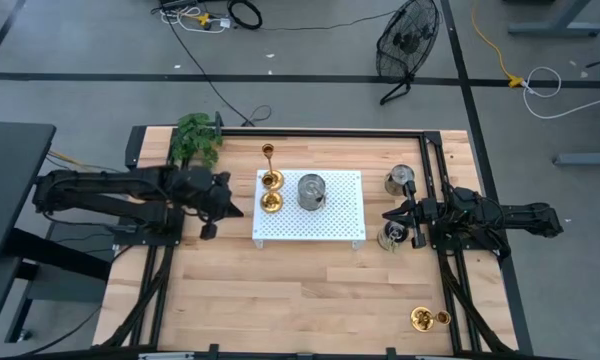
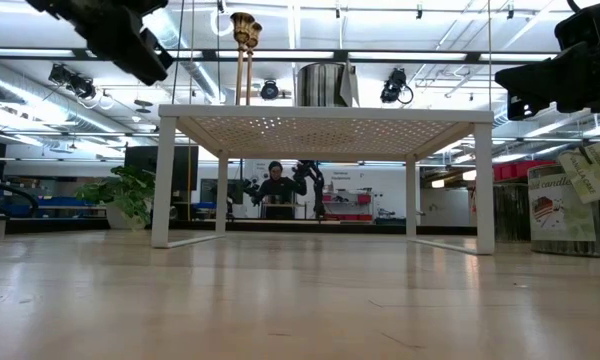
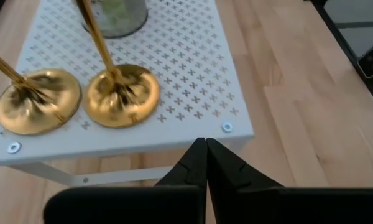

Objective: Pick & Place candle stick holders
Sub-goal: Put the golden candle holder on the shelf

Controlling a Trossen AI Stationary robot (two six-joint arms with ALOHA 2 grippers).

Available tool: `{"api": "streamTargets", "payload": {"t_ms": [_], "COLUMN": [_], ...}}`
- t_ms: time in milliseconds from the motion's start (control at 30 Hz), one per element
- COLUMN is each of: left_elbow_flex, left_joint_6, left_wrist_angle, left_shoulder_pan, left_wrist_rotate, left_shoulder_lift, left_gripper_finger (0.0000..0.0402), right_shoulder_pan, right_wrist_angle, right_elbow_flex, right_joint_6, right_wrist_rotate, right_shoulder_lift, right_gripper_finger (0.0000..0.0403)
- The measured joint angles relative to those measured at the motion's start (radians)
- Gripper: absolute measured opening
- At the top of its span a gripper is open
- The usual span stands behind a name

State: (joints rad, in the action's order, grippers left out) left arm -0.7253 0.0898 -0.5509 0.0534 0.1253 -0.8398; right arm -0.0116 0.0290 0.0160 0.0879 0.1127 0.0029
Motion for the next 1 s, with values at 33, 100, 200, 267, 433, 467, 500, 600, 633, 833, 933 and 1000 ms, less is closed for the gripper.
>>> {"api": "streamTargets", "payload": {"t_ms": [33, 100, 200, 267, 433, 467, 500, 600, 633, 833, 933, 1000], "left_elbow_flex": [0.01, 0.031, 0.065, 0.091, 0.171, 0.19, 0.209, 0.268, 0.289, 0.404, 0.462, 0.497], "left_joint_6": [0.0, 0.001, 0.001, 0.0, 0.0, 0.0, 0.0, -0.001, -0.002, -0.027, -0.029, -0.03], "left_wrist_angle": [0.004, 0.018, 0.057, 0.097, 0.218, 0.245, 0.275, 0.378, 0.41, 0.575, 0.659, 0.709], "left_shoulder_pan": [-0.004, -0.013, -0.019, -0.022, -0.025, -0.025, -0.025, -0.025, -0.025, -0.025, -0.025, -0.025], "left_wrist_rotate": [-0.001, -0.001, -0.001, 0.001, 0.002, 0.002, 0.002, 0.014, 0.023, 0.056, 0.055, 0.055], "left_shoulder_lift": [0.007, 0.02, 0.039, 0.054, 0.097, 0.106, 0.115, 0.147, 0.158, 0.21, 0.236, 0.251], "left_gripper_finger": [0.0004, 0.0004, 0.0009, 0.0013, 0.0006, 0.0005, 0.0004, 0.0008, 0.0011, 0.0014, 0.0007, 0.0005], "right_shoulder_pan": [0.0, 0.0, 0.0, 0.0, 0.0, 0.0, 0.0, 0.0, 0.0, 0.0, 0.0, 0.0], "right_wrist_angle": [0.0, 0.0, 0.0, 0.0, 0.0, 0.0, 0.0, 0.0, 0.0, 0.0, 0.0, 0.0], "right_elbow_flex": [0.0, 0.0, 0.0, 0.0, 0.0, 0.0, 0.0, 0.0, 0.0, 0.0, 0.0, 0.0], "right_joint_6": [0.0, 0.0, 0.0, 0.0, 0.0, 0.0, 0.0, 0.0, 0.0, 0.0, 0.0, 0.0], "right_wrist_rotate": [0.0, 0.0, 0.0, 0.0, 0.0, 0.0, 0.0, 0.0, 0.0, 0.0, 0.0, 0.0], "right_shoulder_lift": [0.0, 0.0, 0.0, 0.0, 0.0, 0.0, 0.0, 0.0, 0.0, 0.0, 0.0, 0.0], "right_gripper_finger": [0.0021, 0.0021, 0.0021, 0.0021, 0.0021, 0.0021, 0.0021, 0.0021, 0.0021, 0.0021, 0.0021, 0.0021]}}
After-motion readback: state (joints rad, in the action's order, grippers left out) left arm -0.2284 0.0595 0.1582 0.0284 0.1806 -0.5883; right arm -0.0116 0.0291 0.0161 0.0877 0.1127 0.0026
